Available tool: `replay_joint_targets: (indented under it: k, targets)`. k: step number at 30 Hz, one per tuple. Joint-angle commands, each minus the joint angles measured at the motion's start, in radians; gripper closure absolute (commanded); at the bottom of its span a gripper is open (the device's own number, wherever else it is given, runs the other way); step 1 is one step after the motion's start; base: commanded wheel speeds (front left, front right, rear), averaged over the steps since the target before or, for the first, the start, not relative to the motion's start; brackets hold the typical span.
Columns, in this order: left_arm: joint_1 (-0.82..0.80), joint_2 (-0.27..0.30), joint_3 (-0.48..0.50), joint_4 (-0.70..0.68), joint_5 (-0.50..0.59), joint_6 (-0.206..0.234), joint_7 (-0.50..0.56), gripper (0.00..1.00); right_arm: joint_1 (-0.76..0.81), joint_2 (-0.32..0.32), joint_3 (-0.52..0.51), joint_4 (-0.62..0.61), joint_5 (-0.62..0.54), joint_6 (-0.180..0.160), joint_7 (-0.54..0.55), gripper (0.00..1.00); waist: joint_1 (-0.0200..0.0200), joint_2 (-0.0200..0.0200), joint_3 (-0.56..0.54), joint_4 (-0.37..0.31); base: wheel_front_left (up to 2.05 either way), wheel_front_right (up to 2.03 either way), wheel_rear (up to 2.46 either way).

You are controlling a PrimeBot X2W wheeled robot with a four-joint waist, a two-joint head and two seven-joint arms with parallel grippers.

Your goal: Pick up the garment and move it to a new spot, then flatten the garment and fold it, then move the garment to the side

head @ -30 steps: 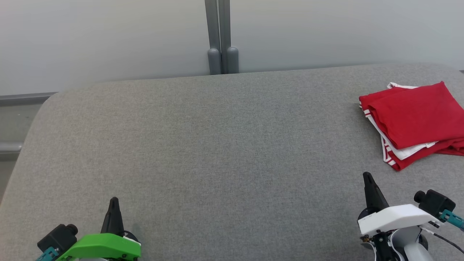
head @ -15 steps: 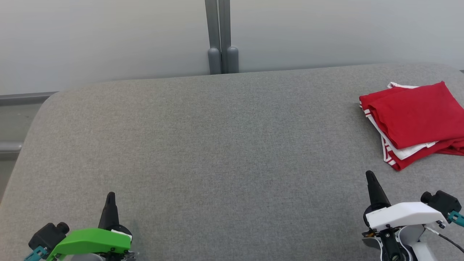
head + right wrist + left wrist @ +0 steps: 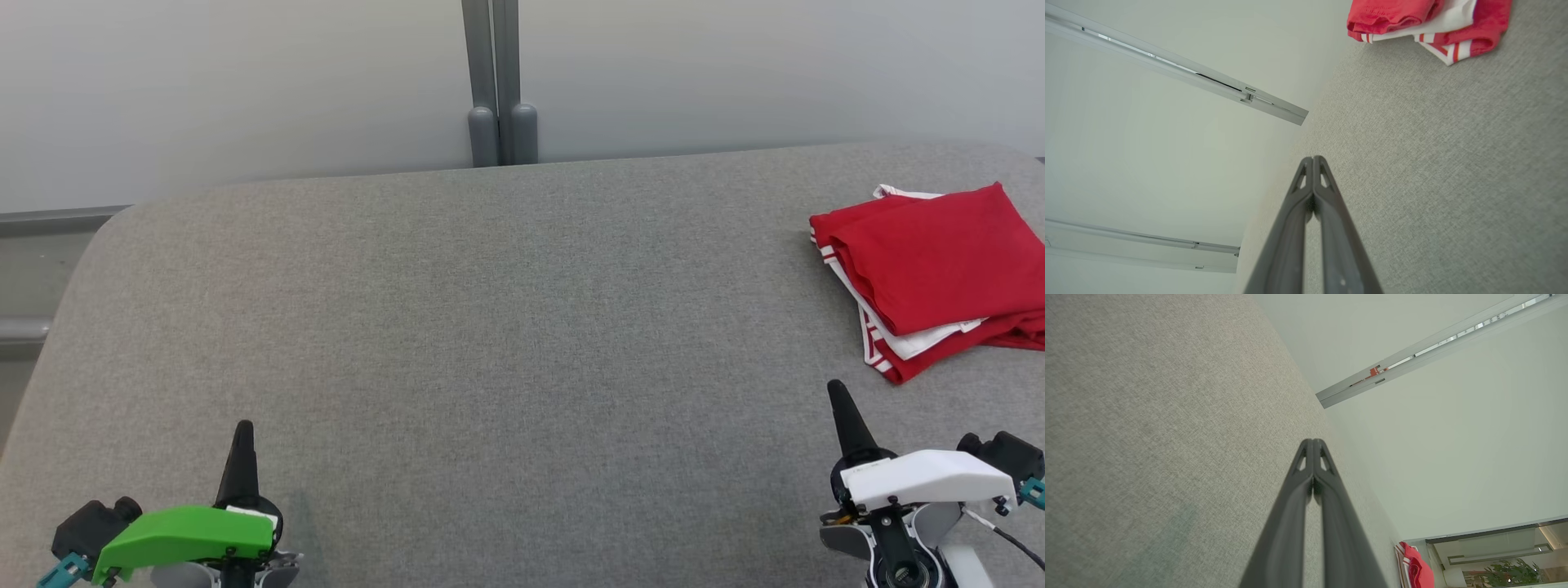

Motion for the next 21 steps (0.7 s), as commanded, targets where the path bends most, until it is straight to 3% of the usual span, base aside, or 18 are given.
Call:
replay_joint_targets:
  k: [1, 21]
  targets:
    - [-0.027, 0.004, 0.008, -0.011, -0.029, -0.011, 0.005, 1.0, -0.023, -0.005, -0.006, -0.015, 0.027, 0.001, 0.007, 1.0, 0.0, 0.0, 0.0, 0.0, 0.0, 0.0, 0.0]
    - [-0.044, 0.005, 0.038, -0.017, -0.204, -0.037, 0.056, 1.0, -0.028, -0.006, -0.027, -0.024, 0.209, 0.001, 0.055, 1.0, 0.0, 0.0, 0.002, 0.001, 0.0, 0.0, 0.0]
